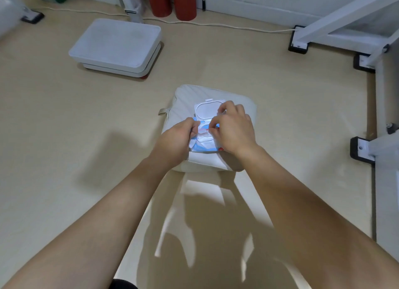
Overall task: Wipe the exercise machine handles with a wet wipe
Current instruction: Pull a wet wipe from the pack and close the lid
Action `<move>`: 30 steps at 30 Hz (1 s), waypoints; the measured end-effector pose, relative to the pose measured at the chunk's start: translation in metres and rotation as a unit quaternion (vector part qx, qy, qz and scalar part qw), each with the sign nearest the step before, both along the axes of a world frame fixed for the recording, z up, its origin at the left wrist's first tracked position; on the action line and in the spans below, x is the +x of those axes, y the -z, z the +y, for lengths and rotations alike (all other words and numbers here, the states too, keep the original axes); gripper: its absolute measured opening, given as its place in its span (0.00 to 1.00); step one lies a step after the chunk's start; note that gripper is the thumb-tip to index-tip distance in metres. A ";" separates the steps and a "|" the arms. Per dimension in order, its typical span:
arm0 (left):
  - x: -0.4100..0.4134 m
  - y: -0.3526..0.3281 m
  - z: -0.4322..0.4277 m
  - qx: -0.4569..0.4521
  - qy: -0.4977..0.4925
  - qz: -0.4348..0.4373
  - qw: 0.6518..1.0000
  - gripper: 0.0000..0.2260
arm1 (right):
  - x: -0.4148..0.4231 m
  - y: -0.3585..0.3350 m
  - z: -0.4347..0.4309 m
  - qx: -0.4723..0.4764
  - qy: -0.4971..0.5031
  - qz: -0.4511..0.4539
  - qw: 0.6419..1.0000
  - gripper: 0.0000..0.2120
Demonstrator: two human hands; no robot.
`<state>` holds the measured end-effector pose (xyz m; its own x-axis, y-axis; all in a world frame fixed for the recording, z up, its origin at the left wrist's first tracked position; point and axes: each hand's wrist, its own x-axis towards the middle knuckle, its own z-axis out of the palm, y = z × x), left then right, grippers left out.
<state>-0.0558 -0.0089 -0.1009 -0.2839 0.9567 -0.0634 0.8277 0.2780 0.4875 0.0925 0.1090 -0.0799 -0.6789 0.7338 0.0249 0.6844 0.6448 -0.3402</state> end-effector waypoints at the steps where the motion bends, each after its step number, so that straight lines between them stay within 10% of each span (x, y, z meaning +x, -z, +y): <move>1: 0.000 0.002 -0.001 0.002 -0.004 0.002 1.000 0.14 | -0.006 -0.003 0.002 0.033 -0.016 -0.039 0.999 0.08; 13: 0.003 0.002 -0.006 0.012 0.005 0.003 1.000 0.10 | -0.012 -0.001 0.016 0.129 -0.147 -0.172 0.966 0.13; 30: 0.033 -0.014 0.021 0.007 -0.079 -0.025 0.997 0.16 | 0.011 0.005 0.015 0.101 -0.187 -0.056 0.976 0.11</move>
<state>-0.0233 0.0118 -0.0870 -0.4286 0.9009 -0.0680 0.7485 0.3962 0.5317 0.1034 0.1245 -0.0844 -0.9049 0.4222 0.0538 0.4141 0.9026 -0.1178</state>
